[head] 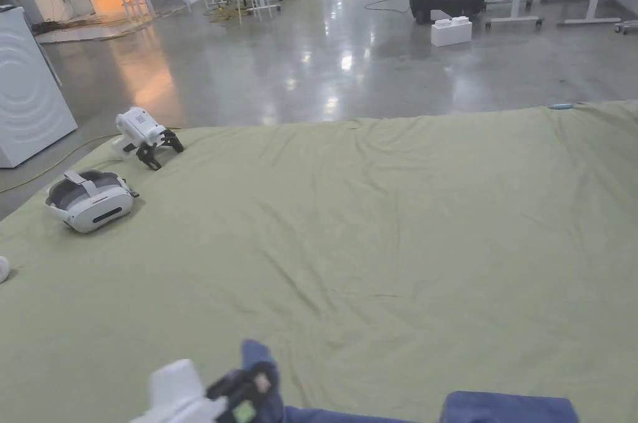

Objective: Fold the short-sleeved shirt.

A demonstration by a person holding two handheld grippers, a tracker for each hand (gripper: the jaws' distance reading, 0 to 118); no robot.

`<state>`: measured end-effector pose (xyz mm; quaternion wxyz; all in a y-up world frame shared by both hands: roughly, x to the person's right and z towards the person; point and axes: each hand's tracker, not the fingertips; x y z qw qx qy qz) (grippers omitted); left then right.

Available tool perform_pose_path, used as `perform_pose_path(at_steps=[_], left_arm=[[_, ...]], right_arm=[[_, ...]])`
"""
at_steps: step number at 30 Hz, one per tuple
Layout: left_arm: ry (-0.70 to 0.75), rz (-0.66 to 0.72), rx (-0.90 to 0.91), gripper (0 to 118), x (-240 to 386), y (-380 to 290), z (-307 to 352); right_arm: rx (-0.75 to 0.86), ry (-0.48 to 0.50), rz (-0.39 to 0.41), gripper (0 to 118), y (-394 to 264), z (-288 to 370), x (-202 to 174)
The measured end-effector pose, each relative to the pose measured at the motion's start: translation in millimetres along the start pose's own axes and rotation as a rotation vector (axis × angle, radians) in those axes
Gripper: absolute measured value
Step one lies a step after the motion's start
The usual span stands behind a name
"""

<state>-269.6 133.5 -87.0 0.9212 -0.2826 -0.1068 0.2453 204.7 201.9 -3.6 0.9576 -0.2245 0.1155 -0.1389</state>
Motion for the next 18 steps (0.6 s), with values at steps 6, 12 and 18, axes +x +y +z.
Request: perform_pose_path(at_steps=[6, 12, 18], left_arm=[[0.014, -0.190, -0.245, 10, 73, -86, -101], [-0.119, -0.116, -0.291, 65, 75, -92, -106], [-0.046, -0.024, -0.123, 66, 49, -60, -67]], right_arm=[[0.038, -0.050, -0.011, 0, 1, 18, 1], [0.025, -0.084, -0.035, 0, -1, 27, 18], [0.000, -0.080, -0.058, 0, -10, 29, 27]])
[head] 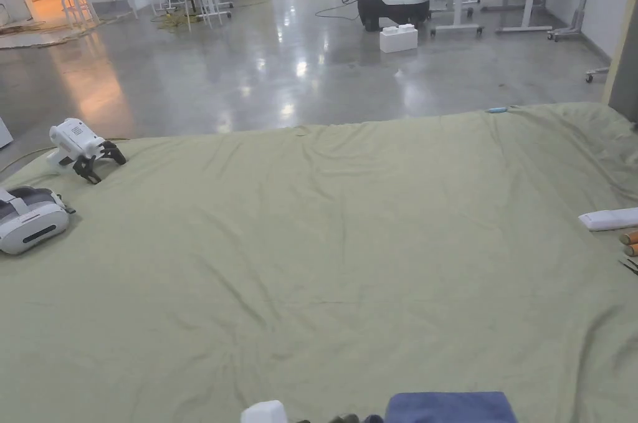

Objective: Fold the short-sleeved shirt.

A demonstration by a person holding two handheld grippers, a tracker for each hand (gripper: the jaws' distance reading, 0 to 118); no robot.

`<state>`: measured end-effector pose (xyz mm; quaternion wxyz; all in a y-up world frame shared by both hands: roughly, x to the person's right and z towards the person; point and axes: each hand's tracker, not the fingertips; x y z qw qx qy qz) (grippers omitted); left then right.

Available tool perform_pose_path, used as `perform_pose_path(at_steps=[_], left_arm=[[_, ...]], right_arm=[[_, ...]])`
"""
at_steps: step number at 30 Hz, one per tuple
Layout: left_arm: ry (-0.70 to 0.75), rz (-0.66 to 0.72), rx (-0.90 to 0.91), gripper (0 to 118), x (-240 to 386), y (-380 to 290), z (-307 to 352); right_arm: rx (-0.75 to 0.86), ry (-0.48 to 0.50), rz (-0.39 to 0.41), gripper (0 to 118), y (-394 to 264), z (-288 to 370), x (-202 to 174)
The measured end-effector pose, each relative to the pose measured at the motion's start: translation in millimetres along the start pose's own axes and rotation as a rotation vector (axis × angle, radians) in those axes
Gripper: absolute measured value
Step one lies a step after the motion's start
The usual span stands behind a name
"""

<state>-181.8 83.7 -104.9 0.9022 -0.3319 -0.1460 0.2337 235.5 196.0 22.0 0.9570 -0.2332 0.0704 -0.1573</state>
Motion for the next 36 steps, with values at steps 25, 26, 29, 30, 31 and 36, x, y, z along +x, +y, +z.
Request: perform_pose_path(at_steps=[25, 26, 29, 30, 31, 36], left_arm=[[-0.022, 0.484, -0.002, 95, -146, -5, 46], [-0.057, 0.543, -0.024, 91, -151, -13, 34], [-0.168, 0.641, -0.002, 29, -148, -35, 10], [-0.113, 0.664, -0.018, 13, -145, -39, 4], [-0.110, 0.668, 0.000, 13, -138, -42, 4], [-0.092, 0.649, 0.117, 7, -149, -20, 49]], right_arm=[[-0.078, 0.046, 0.010, 0, -9, -23, -16], [-0.082, 0.050, 0.003, 0, -11, -24, -17], [-0.088, 0.045, 0.012, 0, -12, -21, -19], [-0.087, 0.042, 0.019, 0, -11, -19, -20], [-0.086, 0.039, 0.021, 0, -11, -17, -19], [-0.076, 0.024, 0.006, 0, -9, -14, -10]])
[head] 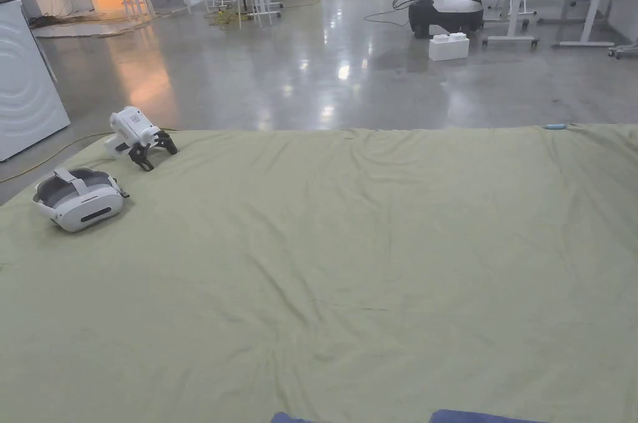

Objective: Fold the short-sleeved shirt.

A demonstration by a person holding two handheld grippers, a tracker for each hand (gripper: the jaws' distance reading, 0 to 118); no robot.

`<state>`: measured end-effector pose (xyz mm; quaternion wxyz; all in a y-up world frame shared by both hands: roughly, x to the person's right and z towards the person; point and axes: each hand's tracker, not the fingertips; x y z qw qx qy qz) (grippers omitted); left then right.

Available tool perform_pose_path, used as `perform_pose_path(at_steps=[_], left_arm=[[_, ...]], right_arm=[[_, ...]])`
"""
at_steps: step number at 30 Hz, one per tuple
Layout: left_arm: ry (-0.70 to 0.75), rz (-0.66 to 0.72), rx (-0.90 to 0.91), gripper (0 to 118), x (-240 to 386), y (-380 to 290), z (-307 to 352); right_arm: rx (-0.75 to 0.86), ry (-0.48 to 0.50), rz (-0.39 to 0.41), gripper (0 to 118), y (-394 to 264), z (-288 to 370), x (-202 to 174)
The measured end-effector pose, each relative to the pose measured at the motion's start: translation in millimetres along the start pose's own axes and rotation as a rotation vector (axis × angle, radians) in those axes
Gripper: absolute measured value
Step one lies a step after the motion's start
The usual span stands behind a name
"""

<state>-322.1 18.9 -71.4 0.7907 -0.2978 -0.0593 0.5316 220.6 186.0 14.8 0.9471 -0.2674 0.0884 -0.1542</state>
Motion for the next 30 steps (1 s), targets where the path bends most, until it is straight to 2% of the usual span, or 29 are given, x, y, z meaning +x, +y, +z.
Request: perform_pose_path(at_steps=[6, 8, 11, 17, 21, 22, 23, 25, 26, 27, 28, 29, 30], left_arm=[[0.159, -0.450, 0.152, 7, 82, 42, 66], [0.154, -0.513, 0.152, 7, 111, 25, 53], [0.154, -0.713, 0.030, 7, 148, -30, 9], [0.087, -0.781, -0.230, 7, 161, -128, -78], [0.119, -0.810, -0.318, 10, 157, -157, -108], [0.118, -0.797, -0.344, 18, 154, -158, -113], [0.107, -0.780, -0.354, 36, 154, -152, -110], [-0.011, -0.730, -0.351, 72, 155, -141, -98], [-0.016, -0.726, -0.315, 86, 159, -134, -88], [-0.016, -0.729, -0.255, 93, 162, -124, -75], [-0.016, -0.725, -0.215, 93, 161, -114, -69], [0.003, -0.695, -0.193, 90, 158, -104, -66], [0.012, -0.632, -0.176, 81, 153, -95, -66]], right_arm=[[0.010, 0.009, -0.027, 0, -2, -10, 11], [0.012, 0.013, -0.032, 0, -3, -12, 11], [0.017, 0.020, -0.041, 0, -3, -7, 6], [0.047, -0.001, -0.052, 0, -6, 11, 11], [0.045, -0.039, -0.075, 0, -12, 18, 21], [0.039, -0.048, -0.080, 0, -13, 18, 23], [0.034, -0.059, -0.082, 0, -15, 17, 25], [0.027, -0.063, -0.085, 0, -17, 17, 26], [0.025, -0.062, -0.091, 0, -18, 17, 27], [0.024, -0.059, -0.094, 0, -19, 17, 27], [0.022, -0.055, -0.094, 0, -19, 16, 27], [0.019, -0.053, -0.089, 0, -19, 15, 28], [0.016, -0.053, -0.082, 0, -20, 14, 28]])
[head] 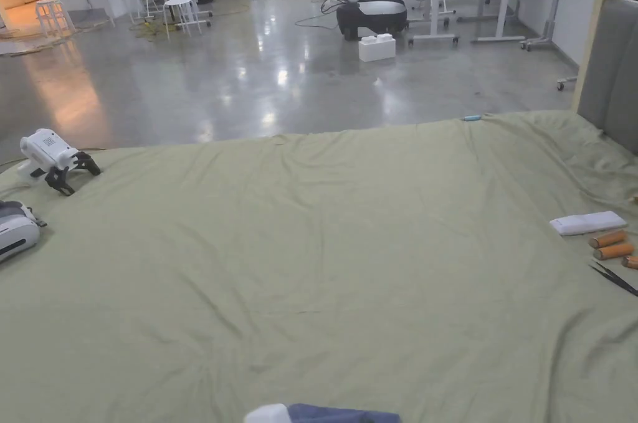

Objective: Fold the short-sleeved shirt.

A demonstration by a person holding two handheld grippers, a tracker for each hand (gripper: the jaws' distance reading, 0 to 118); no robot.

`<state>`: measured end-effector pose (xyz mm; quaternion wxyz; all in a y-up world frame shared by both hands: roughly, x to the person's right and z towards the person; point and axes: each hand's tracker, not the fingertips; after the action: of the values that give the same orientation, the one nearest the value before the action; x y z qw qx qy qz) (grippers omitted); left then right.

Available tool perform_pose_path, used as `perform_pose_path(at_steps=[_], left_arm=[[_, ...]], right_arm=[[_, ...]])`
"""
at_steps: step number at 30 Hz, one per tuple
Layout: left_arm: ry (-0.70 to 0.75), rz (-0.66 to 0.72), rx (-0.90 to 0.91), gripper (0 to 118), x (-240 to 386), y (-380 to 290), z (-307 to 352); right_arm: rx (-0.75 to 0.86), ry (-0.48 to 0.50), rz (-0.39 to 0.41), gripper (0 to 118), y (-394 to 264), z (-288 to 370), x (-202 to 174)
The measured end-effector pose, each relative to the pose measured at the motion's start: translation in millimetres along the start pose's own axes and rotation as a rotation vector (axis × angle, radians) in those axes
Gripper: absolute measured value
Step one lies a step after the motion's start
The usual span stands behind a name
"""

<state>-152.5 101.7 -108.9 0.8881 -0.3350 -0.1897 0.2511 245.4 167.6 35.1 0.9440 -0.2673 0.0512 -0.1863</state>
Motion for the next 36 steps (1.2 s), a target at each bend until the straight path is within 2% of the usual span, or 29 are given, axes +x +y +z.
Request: perform_pose_path(at_steps=[1, 2, 3, 6, 10, 12, 13, 14, 15, 16, 17, 19, 20, 21, 24, 25, 27, 28, 29, 31, 33, 34, 35, 36], left_arm=[[-0.015, 0.070, 0.008, 63, -6, 3, -1], [-0.059, 0.120, -0.023, 27, -13, 2, -9], [-0.075, 0.148, -0.052, 9, -16, -3, -18], [-0.161, 0.153, -0.151, 3, -9, -27, -48], [-0.034, 0.010, -0.298, 2, 9, -59, -88], [-0.048, 0.019, -0.257, 2, 11, -57, -87], [-0.034, 0.015, -0.261, 4, 16, -53, -85], [-0.035, 0.019, -0.263, 14, 18, -47, -80], [-0.040, 0.021, -0.257, 14, 19, -39, -71], [-0.038, 0.010, -0.234, 19, 19, -31, -57], [-0.076, 0.013, -0.170, 31, 20, -20, -41], [-0.097, 0.017, -0.089, 79, 14, -1, -9], [-0.088, 0.016, -0.058, 98, 8, 7, 7], [-0.070, 0.019, -0.021, 103, 1, 14, 23], [-0.017, 0.043, 0.013, 103, -32, 25, 51], [0.002, 0.059, 0.010, 103, -47, 24, 54], [0.072, 0.123, -0.027, 103, -73, 21, 55], [0.074, 0.158, -0.059, 103, -85, 19, 53], [0.077, 0.189, -0.088, 103, -95, 15, 46], [0.072, 0.215, -0.145, 103, -107, 7, 28], [0.002, 0.265, -0.225, 101, -112, -1, 0], [-0.030, 0.288, -0.265, 95, -111, -4, -12], [-0.063, 0.289, -0.296, 73, -106, -8, -22], [-0.039, 0.252, -0.273, 44, -102, -10, -27]], right_arm=[[-0.002, 0.000, 0.003, 0, 0, -1, 0], [-0.004, 0.001, 0.004, 0, 0, -1, -1], [-0.006, 0.004, 0.004, 0, 0, -1, -3], [-0.006, 0.008, 0.000, 0, -2, 0, -6], [-0.040, 0.013, -0.021, 0, -11, -5, -11], [-0.098, 0.019, -0.010, 0, -21, -16, -16], [-0.130, 0.029, 0.003, 0, -26, -22, -20], [-0.153, 0.045, 0.018, 0, -31, -31, -24], [-0.179, 0.066, 0.027, 0, -36, -42, -29], [-0.203, 0.089, 0.030, 0, -39, -54, -34], [-0.226, 0.121, 0.040, 0, -41, -68, -40], [-0.278, 0.187, 0.062, 0, -44, -104, -55], [-0.295, 0.217, 0.076, 0, -46, -123, -64], [-0.323, 0.249, 0.085, 0, -46, -142, -72], [-0.408, 0.306, 0.090, 0, -50, -197, -90], [-0.455, 0.258, 0.129, 0, -53, -213, -94], [-0.538, 0.068, 0.286, 0, -62, -238, -98], [-0.546, 0.076, 0.320, 0, -67, -243, -95], [-0.524, 0.122, 0.293, 0, -66, -243, -93], [-0.537, 0.111, 0.223, 0, -61, -236, -91], [-0.526, 0.107, 0.239, 0, -66, -237, -93], [-0.519, 0.108, 0.245, 0, -67, -237, -92], [-0.513, 0.108, 0.238, 0, -67, -233, -91], [-0.510, 0.106, 0.221, 0, -66, -233, -90]])
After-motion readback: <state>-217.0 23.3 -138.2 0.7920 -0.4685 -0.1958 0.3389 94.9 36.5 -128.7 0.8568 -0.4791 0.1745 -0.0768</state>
